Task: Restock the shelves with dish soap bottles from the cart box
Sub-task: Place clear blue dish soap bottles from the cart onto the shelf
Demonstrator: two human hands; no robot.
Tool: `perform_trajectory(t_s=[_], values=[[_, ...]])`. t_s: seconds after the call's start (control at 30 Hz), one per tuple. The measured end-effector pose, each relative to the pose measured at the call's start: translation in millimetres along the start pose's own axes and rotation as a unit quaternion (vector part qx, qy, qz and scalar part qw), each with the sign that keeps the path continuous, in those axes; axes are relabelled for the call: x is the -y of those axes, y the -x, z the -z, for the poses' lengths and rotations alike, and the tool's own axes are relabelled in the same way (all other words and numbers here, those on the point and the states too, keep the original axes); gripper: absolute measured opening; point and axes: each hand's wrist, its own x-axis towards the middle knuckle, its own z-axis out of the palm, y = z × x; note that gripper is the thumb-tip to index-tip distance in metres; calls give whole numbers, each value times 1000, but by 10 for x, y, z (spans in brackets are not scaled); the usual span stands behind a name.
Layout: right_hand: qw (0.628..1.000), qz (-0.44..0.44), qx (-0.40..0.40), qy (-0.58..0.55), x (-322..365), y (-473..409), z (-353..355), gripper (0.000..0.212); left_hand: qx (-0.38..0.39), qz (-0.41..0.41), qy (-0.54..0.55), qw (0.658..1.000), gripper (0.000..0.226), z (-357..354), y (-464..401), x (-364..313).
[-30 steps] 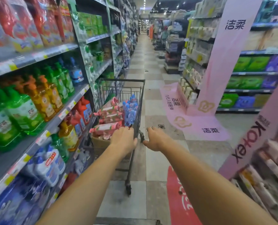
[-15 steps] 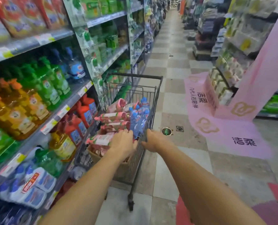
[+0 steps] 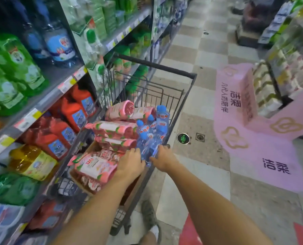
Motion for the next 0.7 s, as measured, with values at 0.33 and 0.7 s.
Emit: perform_trajectory(t_s=[0.33,0.7], values=[[963,-108,-74,-236,-153,-1088,-27,54,40,75,142,986,56,-301,-846,161],[931,-192,63,-305,-290,-1462,5,68,51,160,224,960,70,-500,-1152,152]])
